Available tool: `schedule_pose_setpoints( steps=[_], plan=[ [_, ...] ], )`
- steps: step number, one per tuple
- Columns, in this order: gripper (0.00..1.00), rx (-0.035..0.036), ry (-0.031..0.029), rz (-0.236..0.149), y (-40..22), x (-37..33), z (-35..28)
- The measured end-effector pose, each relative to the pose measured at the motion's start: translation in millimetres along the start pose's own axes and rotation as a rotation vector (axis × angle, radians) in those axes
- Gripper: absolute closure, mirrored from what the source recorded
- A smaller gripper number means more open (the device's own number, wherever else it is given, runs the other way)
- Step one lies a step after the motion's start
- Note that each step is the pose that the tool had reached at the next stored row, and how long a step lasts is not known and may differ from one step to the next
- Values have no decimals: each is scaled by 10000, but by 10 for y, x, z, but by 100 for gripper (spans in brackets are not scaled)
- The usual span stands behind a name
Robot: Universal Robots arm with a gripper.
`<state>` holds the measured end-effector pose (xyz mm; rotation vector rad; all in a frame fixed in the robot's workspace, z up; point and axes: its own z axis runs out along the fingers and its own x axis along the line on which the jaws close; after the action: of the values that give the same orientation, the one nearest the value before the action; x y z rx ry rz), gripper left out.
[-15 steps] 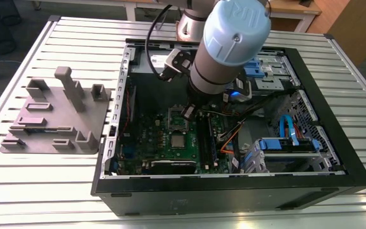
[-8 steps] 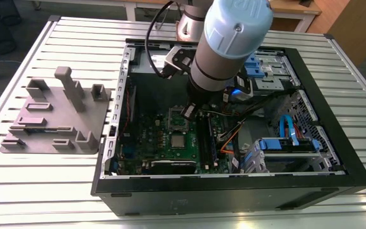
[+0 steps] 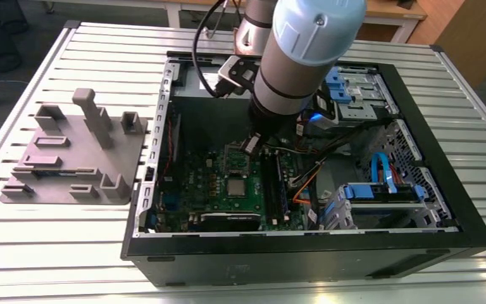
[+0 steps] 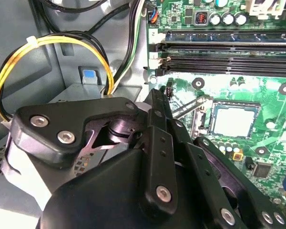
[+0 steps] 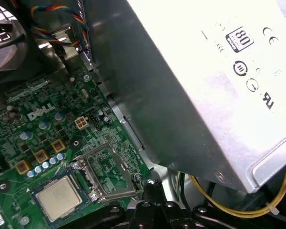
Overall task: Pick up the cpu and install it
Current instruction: 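Close the cpu cover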
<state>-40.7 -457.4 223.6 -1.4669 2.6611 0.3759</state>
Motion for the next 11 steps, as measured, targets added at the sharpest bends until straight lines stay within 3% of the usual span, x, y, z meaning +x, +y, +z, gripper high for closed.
schedule_pose_setpoints(
  steps=[4, 11],
  plan=[
    [90, 55, 88, 4, 3, 0, -11],
    [90, 67, 106, 6, 2, 8, -17]
  ],
)
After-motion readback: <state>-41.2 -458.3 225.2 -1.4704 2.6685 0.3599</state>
